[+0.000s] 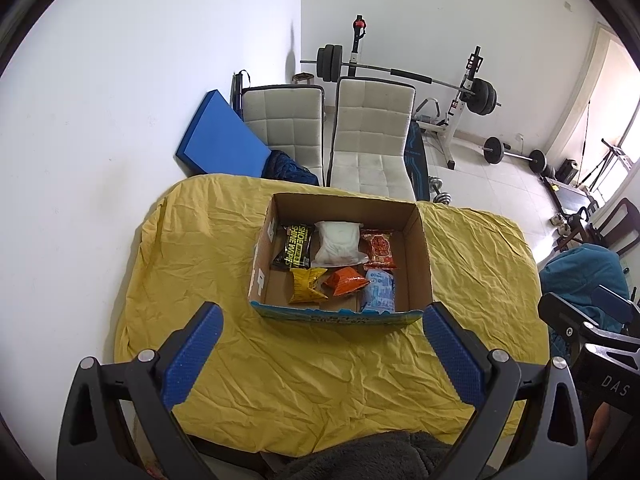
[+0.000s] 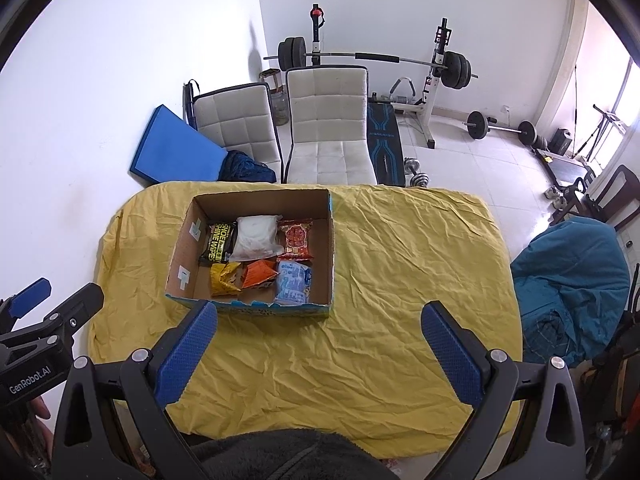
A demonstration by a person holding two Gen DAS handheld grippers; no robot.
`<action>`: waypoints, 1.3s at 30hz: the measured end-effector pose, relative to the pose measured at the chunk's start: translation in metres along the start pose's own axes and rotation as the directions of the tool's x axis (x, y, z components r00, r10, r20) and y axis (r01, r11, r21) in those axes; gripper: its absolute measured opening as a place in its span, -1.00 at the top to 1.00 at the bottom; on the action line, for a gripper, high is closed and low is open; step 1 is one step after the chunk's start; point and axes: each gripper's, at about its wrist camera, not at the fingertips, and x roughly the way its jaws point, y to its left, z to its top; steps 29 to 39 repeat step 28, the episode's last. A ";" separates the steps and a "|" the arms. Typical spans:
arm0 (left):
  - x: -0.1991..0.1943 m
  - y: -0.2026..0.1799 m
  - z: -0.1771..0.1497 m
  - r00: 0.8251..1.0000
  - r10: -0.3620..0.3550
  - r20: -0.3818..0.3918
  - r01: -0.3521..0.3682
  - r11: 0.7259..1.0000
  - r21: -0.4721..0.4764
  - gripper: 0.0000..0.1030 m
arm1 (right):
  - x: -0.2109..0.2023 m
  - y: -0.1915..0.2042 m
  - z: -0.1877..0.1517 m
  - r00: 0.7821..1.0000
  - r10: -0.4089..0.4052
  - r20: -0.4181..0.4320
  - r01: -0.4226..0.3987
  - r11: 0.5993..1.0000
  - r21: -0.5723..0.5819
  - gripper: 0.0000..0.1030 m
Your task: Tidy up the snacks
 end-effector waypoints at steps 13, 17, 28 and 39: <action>0.001 -0.002 -0.002 1.000 -0.007 -0.012 0.007 1.000 0.003 -0.99 | -0.004 0.002 0.000 1.000 0.000 0.000 0.000 1.000 0.007 -1.00; 0.001 -0.002 -0.002 1.000 -0.008 -0.012 0.008 1.000 0.001 -0.99 | -0.004 0.001 -0.001 1.000 -0.002 0.000 0.002 1.000 0.011 -1.00; 0.005 0.001 -0.004 1.000 -0.018 -0.020 0.018 1.000 0.005 -0.99 | -0.004 0.001 -0.002 1.000 -0.008 0.003 0.008 1.000 0.019 -1.00; 0.005 0.001 -0.004 1.000 -0.018 -0.020 0.018 1.000 0.005 -0.99 | -0.004 0.001 -0.002 1.000 -0.008 0.003 0.008 1.000 0.019 -1.00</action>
